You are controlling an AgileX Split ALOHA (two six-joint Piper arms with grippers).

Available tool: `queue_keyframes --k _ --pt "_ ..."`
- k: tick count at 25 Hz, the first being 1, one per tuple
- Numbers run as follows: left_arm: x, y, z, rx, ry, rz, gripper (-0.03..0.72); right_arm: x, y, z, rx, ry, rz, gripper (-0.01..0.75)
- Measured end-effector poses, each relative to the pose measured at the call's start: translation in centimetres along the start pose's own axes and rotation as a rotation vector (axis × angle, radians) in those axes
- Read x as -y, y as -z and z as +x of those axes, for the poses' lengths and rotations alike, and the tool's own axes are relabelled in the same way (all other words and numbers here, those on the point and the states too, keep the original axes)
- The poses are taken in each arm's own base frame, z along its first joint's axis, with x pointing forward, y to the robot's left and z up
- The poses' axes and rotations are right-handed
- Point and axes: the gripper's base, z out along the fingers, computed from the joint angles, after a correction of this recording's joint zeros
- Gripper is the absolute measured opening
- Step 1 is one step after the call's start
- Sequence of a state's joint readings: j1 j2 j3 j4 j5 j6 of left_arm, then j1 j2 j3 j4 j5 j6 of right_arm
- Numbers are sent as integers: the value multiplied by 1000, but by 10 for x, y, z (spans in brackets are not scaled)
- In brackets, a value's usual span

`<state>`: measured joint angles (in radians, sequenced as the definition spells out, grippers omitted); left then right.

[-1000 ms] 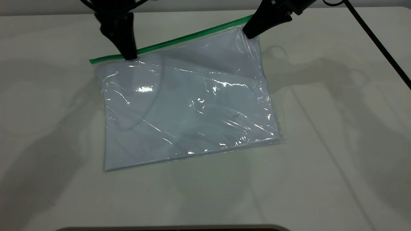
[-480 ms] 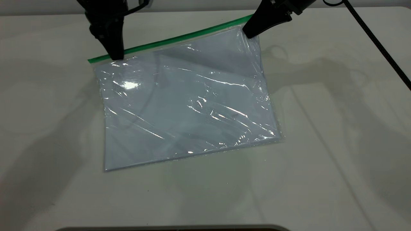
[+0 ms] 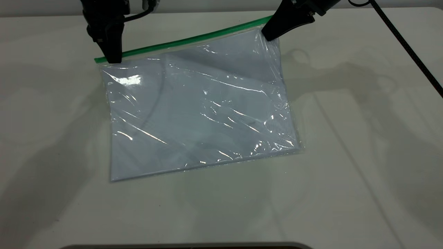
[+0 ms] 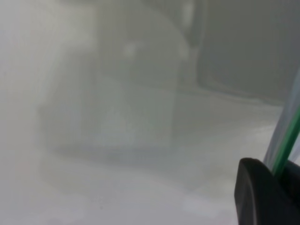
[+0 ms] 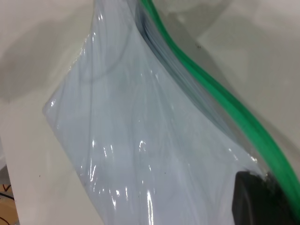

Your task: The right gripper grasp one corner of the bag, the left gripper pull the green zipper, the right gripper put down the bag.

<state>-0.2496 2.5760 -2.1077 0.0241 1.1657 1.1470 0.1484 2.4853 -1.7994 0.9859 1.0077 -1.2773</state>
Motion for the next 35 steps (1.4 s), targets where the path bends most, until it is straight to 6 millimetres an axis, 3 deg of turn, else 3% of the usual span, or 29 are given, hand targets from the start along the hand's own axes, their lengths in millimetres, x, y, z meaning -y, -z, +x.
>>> queue_keyframes --k 3,6,12,16,19,22,29,33,35 --pt "0 0 -1 8 13 4 75 0 0 0 -3 1 3 70" --pt "-1 0 2 12 28 7 136 4 3 2 -3 -5 20 198" --pt "0 0 0 40 107 21 405 8 5 2 5 -66 43 522" --pt "-8 10 2 19 272 -42 550 12 15 -9 -32 -84 103 595" --pt "-23 39 3 34 446 -176 583 14 33 -29 -79 -107 178 577" --pt "-33 81 3 120 611 -305 574 12 61 -51 -160 -114 267 550" --pt "-18 182 15 329 831 -469 563 -3 135 -94 -159 -164 582 537" --pt "1 233 28 421 957 -549 563 -37 178 -110 -108 -163 658 535" --pt "16 261 36 472 994 -580 563 -65 206 -118 -63 -143 679 535"
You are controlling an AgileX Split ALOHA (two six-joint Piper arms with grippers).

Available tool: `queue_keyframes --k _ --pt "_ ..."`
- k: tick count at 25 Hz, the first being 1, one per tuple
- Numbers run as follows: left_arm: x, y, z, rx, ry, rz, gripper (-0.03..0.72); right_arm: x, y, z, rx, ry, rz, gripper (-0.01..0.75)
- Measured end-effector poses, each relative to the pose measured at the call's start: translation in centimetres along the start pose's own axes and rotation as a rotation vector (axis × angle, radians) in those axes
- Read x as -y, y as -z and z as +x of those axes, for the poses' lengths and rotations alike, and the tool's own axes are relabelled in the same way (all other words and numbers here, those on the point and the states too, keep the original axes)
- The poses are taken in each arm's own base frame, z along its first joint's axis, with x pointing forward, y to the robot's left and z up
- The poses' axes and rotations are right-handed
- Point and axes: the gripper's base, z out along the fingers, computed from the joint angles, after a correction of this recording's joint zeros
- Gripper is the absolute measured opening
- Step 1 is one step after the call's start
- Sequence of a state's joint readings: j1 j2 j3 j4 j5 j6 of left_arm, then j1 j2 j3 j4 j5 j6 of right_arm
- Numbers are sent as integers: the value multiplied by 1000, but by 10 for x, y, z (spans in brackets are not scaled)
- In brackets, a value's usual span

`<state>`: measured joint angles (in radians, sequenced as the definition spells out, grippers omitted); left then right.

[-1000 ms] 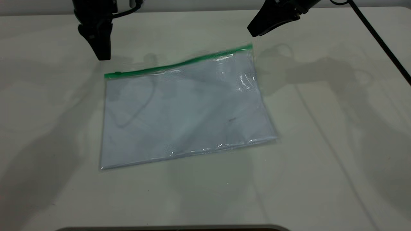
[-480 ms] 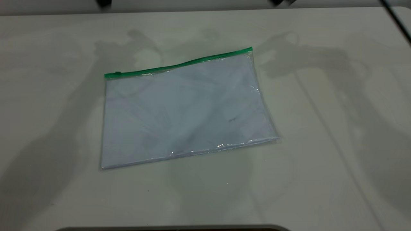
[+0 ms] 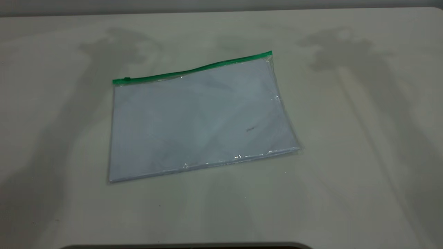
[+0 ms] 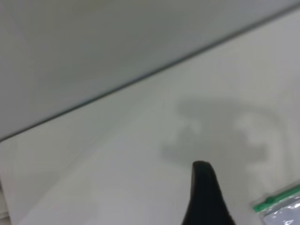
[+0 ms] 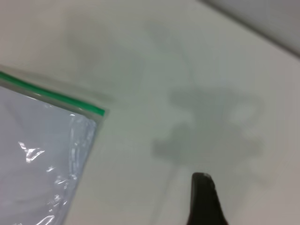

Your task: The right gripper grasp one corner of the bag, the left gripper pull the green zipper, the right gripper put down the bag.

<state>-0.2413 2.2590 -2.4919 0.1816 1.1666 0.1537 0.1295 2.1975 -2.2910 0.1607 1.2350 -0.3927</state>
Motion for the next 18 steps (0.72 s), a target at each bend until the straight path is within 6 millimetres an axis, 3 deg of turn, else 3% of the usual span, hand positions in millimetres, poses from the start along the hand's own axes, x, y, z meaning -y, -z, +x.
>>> queue_keyframes --k 4,8,11,18 --pt "-11 64 6 63 61 -11 563 -16 83 5 98 10 29 535" --pt "-17 118 30 78 80 -14 563 -38 157 25 194 15 29 535" --pt "-18 151 53 76 80 -14 563 -54 198 45 248 10 13 535" --pt "-18 217 114 111 87 -22 563 -94 260 106 337 -5 -57 535"
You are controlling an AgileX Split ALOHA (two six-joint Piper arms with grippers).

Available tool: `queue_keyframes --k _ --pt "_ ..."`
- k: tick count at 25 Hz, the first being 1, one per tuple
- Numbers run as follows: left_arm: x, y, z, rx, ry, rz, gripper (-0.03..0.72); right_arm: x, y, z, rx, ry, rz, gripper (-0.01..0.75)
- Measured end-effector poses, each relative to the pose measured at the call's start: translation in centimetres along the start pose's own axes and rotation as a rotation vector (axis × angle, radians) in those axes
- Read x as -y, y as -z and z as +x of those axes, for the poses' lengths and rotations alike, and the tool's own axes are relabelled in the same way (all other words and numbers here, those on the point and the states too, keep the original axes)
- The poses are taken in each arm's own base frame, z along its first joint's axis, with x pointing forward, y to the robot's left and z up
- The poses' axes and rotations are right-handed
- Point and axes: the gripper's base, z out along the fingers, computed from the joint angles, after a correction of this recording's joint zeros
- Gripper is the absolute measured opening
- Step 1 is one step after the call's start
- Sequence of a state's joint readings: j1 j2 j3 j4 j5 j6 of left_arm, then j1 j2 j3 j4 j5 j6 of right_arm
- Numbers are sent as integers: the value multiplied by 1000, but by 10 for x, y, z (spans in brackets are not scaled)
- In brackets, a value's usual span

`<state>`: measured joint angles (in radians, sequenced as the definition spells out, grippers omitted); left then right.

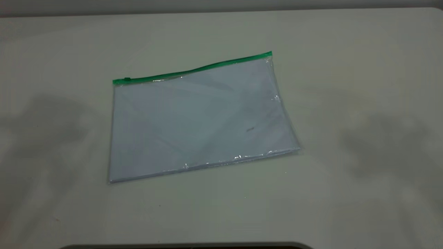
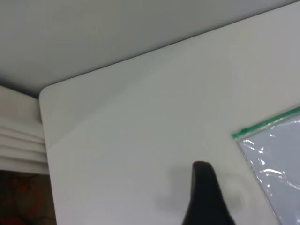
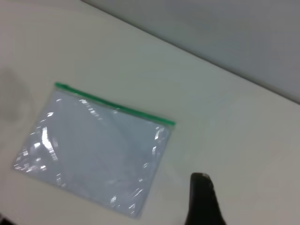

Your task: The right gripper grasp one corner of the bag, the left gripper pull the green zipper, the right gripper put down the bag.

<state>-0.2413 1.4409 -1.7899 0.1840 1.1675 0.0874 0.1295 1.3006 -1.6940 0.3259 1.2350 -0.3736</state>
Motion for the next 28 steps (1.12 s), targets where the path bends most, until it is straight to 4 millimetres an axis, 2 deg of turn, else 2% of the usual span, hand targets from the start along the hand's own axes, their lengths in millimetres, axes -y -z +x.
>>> queue_keyframes --k 4,8,10,15,20,28 --pt "-1 40 30 57 18 15 563 -20 32 36 16 5 1 535" --pt "2 71 67 97 87 56 563 -38 43 84 -17 -8 -13 535" --pt "3 82 87 109 103 61 563 -47 46 114 -34 -15 -18 535" --pt "8 99 140 130 112 65 563 -67 58 174 33 -16 -10 535" --pt "20 96 194 119 122 117 563 -81 56 222 56 -12 -12 535" --pt "48 59 275 42 38 222 563 -92 47 276 125 1 5 534"
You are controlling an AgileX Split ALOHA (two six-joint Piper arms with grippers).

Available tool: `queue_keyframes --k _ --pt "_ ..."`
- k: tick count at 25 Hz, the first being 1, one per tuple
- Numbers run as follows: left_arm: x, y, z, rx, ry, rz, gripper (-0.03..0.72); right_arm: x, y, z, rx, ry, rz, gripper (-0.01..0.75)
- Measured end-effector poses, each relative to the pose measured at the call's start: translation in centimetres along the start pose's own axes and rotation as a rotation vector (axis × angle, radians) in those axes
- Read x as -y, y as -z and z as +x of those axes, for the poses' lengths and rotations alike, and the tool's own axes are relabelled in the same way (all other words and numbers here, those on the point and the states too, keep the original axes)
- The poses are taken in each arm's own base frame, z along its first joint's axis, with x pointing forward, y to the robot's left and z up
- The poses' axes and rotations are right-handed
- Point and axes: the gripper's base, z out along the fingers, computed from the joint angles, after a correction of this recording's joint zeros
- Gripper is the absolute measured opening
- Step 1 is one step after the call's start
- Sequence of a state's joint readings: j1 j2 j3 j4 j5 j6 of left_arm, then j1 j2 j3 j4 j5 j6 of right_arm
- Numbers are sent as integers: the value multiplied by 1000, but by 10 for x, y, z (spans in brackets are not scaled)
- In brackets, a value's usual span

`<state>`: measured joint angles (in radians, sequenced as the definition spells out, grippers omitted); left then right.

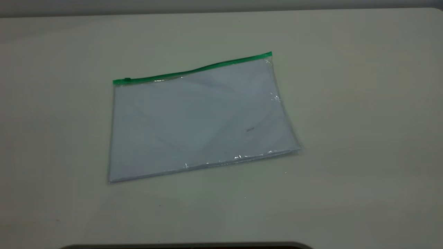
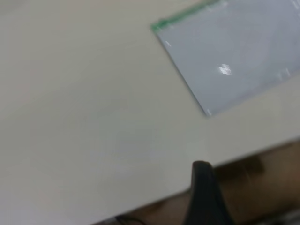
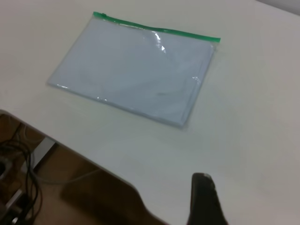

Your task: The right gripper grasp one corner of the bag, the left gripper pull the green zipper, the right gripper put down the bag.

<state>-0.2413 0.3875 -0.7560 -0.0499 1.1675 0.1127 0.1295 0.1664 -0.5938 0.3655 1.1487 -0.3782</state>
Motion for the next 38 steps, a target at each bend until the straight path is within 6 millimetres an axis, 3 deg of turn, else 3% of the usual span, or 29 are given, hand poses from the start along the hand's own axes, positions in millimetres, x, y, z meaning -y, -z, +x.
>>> queue_keyframes --k 5,10,16,38 --pt "6 -22 37 -32 -59 32 563 -4 1 18 53 -11 11 534" --pt "7 -32 55 -31 -62 32 563 -6 3 29 76 -15 32 534" --pt "7 -34 58 -26 -57 31 563 2 -2 38 33 7 111 534" --pt "7 -37 61 -5 -23 22 563 6 -2 39 23 8 161 534"
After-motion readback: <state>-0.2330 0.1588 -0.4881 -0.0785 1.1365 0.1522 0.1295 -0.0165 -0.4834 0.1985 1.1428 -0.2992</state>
